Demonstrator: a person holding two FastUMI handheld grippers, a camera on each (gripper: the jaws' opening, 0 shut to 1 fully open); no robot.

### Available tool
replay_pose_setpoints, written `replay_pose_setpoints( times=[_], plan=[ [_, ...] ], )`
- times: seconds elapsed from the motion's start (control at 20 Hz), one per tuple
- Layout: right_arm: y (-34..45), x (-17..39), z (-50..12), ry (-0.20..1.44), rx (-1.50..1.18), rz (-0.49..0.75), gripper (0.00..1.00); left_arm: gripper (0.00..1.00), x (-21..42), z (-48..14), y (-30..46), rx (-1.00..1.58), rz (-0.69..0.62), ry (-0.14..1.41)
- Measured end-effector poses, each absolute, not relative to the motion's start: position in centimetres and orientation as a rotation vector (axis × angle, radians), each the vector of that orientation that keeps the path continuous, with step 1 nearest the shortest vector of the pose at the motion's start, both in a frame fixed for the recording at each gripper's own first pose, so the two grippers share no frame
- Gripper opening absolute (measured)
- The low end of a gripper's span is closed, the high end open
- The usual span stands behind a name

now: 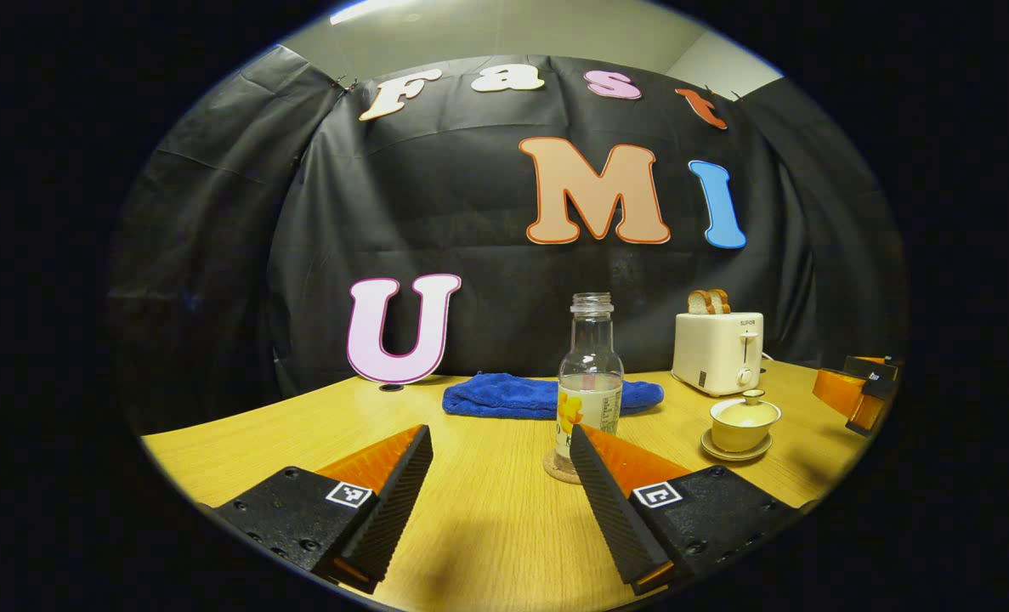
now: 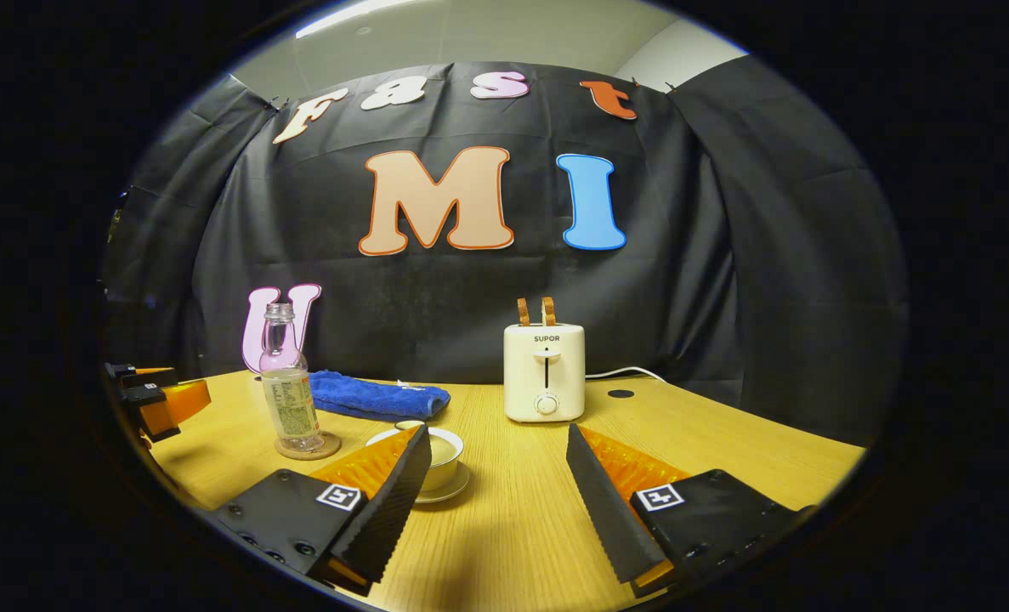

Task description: Open the teacup lid with one hand, grasp the water bottle and pour water into the teacup with the other hand; after pouring, place the water bottle on the coaster and then close the teacup lid.

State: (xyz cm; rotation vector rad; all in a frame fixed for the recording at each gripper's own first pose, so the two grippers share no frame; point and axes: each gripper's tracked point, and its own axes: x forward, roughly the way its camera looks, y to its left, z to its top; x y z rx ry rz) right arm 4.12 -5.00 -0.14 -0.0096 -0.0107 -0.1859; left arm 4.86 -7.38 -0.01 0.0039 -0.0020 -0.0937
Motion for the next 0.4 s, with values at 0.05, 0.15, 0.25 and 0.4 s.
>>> replay_pose_setpoints(
  times=[0.05, 0.15, 0.25, 0.4],
  plan=[
    [-4.96, 4.15, -0.18, -0.011, -0.009, -0.186, 0.96, 0.95, 4.82, 0.05, -7.38, 0.004, -0.094, -0.002],
    [-4.98, 4.17, -0.2, -0.011, -0.009, -0.185, 0.96, 0.95, 4.89, 0.12, -7.34, 0.004, -0.094, -0.003],
    [-4.58, 4.19, -0.23, -0.01, -0.009, -0.171, 0.96, 0.95, 4.94, 0.02, -7.36, 0.004, -0.094, -0.003],
    [-4.47, 4.25, -0.2, -0.009, -0.008, -0.161, 0.96, 0.95, 4.87, 0.05, -7.38, 0.004, -0.094, -0.002]
  ],
)
